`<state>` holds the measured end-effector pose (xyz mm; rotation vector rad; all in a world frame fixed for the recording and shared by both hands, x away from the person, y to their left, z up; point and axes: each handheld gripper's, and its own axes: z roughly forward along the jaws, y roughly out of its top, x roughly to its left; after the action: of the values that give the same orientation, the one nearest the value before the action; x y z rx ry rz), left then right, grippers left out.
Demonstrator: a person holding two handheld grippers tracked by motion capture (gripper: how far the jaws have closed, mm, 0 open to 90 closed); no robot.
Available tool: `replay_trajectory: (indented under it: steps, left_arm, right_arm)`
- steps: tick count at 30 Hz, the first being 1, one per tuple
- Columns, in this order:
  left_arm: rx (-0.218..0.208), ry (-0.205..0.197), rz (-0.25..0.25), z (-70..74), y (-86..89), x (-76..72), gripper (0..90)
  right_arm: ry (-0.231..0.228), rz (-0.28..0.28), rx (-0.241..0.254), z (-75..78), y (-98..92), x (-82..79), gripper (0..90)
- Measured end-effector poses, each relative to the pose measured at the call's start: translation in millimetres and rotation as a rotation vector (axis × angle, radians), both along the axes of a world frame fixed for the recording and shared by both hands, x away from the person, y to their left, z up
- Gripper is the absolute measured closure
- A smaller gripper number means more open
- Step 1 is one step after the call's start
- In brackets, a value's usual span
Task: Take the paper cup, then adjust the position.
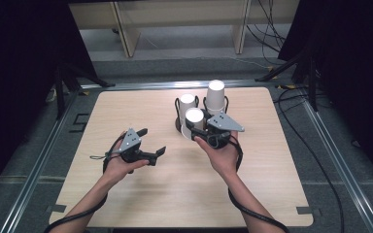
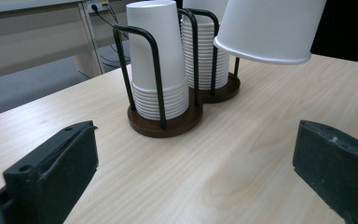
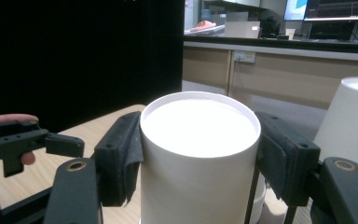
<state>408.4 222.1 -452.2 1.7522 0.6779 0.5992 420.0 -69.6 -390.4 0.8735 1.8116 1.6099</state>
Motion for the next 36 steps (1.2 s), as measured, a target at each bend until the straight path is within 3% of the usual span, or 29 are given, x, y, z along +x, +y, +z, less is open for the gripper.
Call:
replay_trajectory:
  steps: [2,6,7,9,12,16,23,24,31,36]
  left_arm:
    - [-0.011,-0.003,-0.002,-0.8,0.8,-4.5,0.0]
    - [-0.021,-0.004,0.005,-0.6,2.9,-8.7,0.0]
    - [-0.021,-0.004,0.006,-0.6,3.0,-9.3,0.0]
    - [-0.016,-0.009,0.008,-0.1,2.8,-9.7,0.0]
    - [-0.021,-0.007,0.008,0.3,2.7,-9.4,0.0]
    - [-0.016,-0.019,-0.002,0.1,0.2,-10.8,0.0]
    - [-0.007,-0.029,-0.034,-1.6,-10.9,-14.3,0.0]
    - [-0.004,-0.025,-0.04,-3.1,-13.3,-14.9,0.0]
    - [-0.001,-0.015,-0.068,-7.0,-21.4,-16.8,0.0]
    - [-0.015,-0.025,-0.102,-6.5,-29.7,-19.8,0.0]
  right_arm:
    - [0.02,0.002,0.011,-3.8,-0.7,-4.6,35.7]
    - [0.01,0.008,0.01,-10.0,-3.8,-8.2,35.7]
    - [0.036,-0.001,0.011,-10.8,-3.5,-11.0,35.7]
    - [0.011,0.008,0.007,-12.3,-4.9,-10.6,35.7]
    - [0.029,0.009,0.011,-11.4,-4.4,-12.1,35.7]
    - [0.01,0.011,0.012,-11.7,-2.2,-10.7,35.7]
    - [0.023,0.045,0.032,-15.8,3.6,-8.6,35.7]
    - [0.075,0.053,0.065,-16.4,5.5,-10.8,35.7]
    - [0.13,0.071,0.096,-17.4,6.2,-8.4,35.6]
    - [0.223,0.075,0.168,-19.1,6.0,-2.6,35.6]
